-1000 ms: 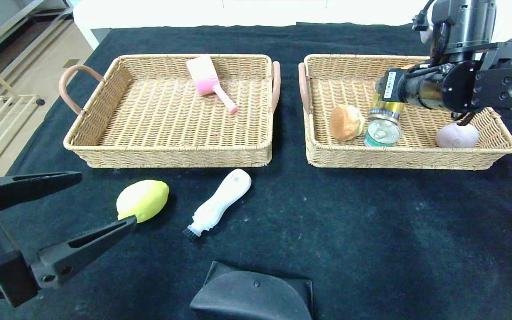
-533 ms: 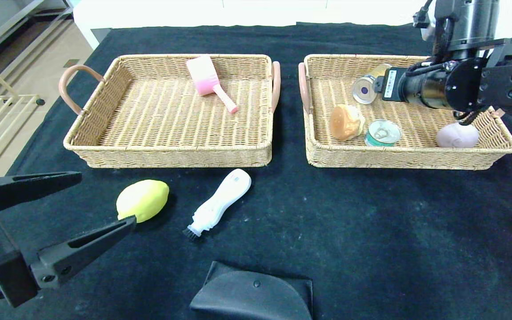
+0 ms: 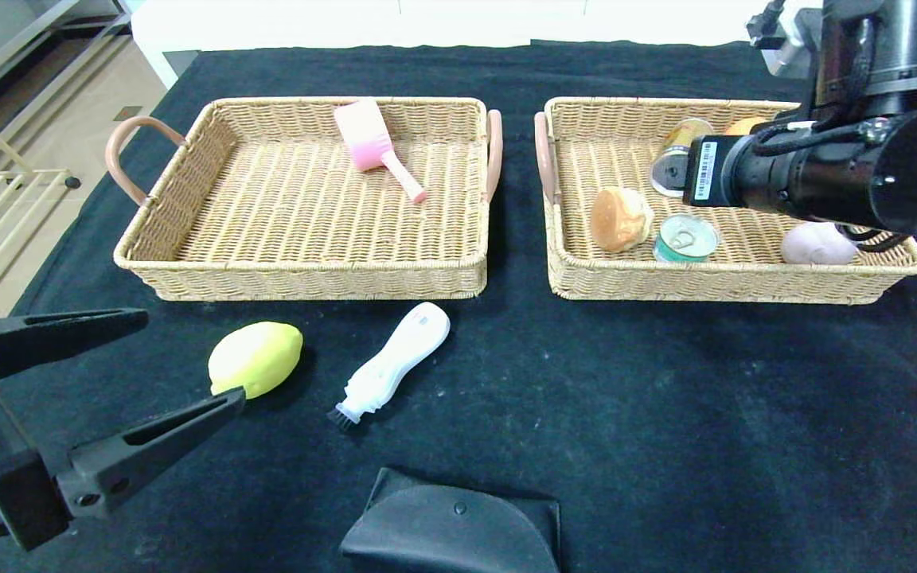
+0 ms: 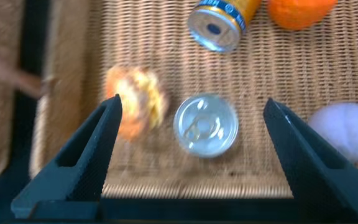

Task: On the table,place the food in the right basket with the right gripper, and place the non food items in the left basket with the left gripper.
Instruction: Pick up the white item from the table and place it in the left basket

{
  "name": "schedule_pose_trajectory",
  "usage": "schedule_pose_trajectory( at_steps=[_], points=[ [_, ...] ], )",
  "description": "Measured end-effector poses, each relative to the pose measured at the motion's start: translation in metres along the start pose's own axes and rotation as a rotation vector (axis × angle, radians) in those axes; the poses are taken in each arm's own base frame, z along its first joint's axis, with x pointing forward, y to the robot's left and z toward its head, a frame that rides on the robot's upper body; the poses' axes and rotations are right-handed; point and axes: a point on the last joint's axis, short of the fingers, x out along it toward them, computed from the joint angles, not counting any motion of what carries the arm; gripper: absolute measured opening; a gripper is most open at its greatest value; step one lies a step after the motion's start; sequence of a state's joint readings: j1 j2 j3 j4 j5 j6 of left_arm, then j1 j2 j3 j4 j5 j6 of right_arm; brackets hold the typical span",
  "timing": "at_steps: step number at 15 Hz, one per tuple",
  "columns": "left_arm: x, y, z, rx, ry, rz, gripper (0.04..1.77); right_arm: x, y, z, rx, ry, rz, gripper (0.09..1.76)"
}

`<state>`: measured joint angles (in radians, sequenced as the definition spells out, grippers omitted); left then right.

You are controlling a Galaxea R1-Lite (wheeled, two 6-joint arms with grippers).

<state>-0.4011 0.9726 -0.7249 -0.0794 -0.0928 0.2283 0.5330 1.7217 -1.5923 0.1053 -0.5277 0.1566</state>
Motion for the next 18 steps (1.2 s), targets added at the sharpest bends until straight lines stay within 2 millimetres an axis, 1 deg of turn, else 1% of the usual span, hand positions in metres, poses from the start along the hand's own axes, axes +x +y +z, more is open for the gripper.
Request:
schedule_pose_trajectory(
  at_steps=[4,6,8,10,13,16,18],
  points=[
    [0.0,0.0,-0.001,-0.002,0.006,-0.001,1.72,-0.041,0.003,-0.013,-0.047,0.027,0.083,1.68],
    [0.0,0.0,0.0,-0.003,0.004,0.002,1.72,-0.062,0.005,-0.028,-0.093,0.056,0.159,1.69],
    [-0.001,0.0,0.0,-0.005,-0.005,-0.011,1.72,-0.079,0.005,-0.043,-0.132,0.078,0.253,1.69],
    [-0.003,-0.001,-0.001,-0.001,-0.007,-0.014,1.72,-0.087,0.004,-0.052,-0.141,0.043,0.343,1.7],
    [-0.003,-0.003,-0.003,0.001,0.001,-0.023,1.72,-0.094,0.004,-0.074,-0.184,0.0,0.502,1.7],
    [-0.002,-0.007,-0.006,0.002,0.01,-0.056,1.72,-0.102,0.011,-0.097,-0.196,-0.022,0.732,1.7],
    [0.0,-0.01,-0.008,0.002,0.023,-0.078,1.72,-0.104,0.012,-0.109,-0.228,-0.059,0.849,1.7]
  ],
)
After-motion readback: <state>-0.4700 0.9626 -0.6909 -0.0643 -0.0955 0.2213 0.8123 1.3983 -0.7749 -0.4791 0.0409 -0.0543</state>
